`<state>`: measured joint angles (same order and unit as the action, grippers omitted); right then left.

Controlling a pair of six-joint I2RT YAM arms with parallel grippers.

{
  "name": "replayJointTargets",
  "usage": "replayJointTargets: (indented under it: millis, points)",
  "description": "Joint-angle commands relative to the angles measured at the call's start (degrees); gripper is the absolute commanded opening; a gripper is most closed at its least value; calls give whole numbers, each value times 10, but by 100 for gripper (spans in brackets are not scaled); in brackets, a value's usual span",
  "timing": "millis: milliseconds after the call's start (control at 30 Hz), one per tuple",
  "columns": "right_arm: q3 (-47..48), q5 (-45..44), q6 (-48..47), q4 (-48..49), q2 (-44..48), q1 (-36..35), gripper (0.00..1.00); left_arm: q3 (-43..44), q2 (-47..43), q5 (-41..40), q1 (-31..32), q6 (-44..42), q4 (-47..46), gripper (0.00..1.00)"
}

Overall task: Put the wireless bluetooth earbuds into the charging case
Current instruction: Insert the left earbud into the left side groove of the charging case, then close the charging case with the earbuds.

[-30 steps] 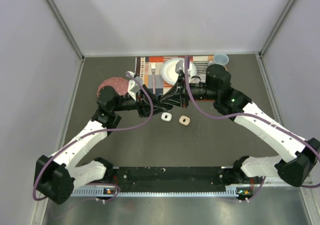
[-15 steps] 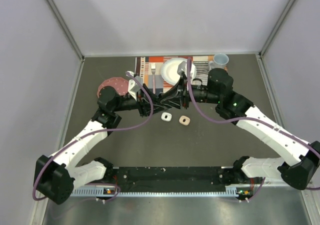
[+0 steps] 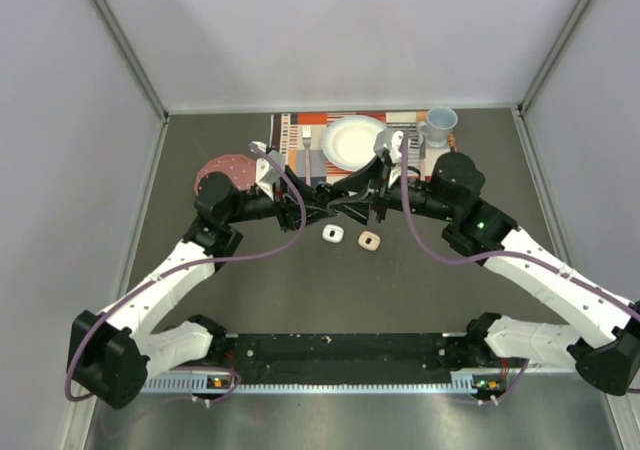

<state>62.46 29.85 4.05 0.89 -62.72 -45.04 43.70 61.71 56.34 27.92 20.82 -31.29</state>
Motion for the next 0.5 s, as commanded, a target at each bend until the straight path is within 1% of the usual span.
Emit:
replayJointTargets:
  millis: [0, 67, 300, 433, 467]
  points:
    - [-15, -50, 3, 71, 32, -1, 48, 9, -19, 16, 5, -12, -18, 0]
    - [-21, -67, 4, 77, 42, -1, 48, 8, -19, 17, 5, -13, -17, 0]
    - [-49, -128, 9, 104, 62, -1, 63, 5, -24, 4, 5, -21, -9, 0]
    - [-51, -187, 18, 90, 65, -1, 71, 6, -19, -2, 5, -23, -11, 0]
    - [-52, -198, 21, 86, 65, -1, 74, 10, -18, -2, 5, -24, -9, 0]
